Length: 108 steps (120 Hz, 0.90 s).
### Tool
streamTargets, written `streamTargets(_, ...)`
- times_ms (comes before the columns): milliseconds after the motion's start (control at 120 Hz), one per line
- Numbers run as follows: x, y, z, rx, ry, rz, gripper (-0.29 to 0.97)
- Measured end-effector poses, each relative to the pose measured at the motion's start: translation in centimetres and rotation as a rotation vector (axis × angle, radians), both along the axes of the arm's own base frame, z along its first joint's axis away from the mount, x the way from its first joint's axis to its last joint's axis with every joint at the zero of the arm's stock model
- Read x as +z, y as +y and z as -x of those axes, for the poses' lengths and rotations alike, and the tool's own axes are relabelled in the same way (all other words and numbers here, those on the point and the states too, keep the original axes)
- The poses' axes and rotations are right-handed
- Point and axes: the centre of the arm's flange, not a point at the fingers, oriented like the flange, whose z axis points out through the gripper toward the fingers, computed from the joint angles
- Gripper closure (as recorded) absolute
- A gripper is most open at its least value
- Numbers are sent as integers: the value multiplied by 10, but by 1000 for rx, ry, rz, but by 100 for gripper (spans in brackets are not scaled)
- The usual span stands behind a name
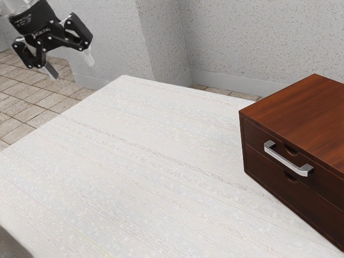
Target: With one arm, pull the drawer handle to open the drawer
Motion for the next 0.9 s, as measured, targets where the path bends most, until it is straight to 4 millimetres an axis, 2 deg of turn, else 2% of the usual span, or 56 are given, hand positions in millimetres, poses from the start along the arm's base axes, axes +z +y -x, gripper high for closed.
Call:
streamTargets(33,-1,-12,-3,6,0,9,0)
streamTargets(67,-3,-34,-6,-4,2,20,0)
streamTargets(125,-9,-97,-3,-66,14,35,0)
streamTargets(175,-11,-157,13,-132,18,37,0)
streamTargets(200,-12,-176,21,-142,18,38,1)
streamTargets(233,-14,-190,28,-134,19,39,1)
streamTargets(292,-19,-202,32,-94,20,45,1)
streamTargets(383,-25,-207,29,-13,21,54,2)
streamTargets(442,-32,-241,29,-16,18,29,2)
streamTargets(500,-54,-261,9,-3,31,23,2)
streamTargets(558,-76,-271,-6,16,43,33,2)
streamTargets(692,-109,-283,-38,79,48,76,5)
streamTargets(800,-107,-281,-46,135,20,126,9)
streamTargets(900,-104,-263,-54,208,5,156,10)
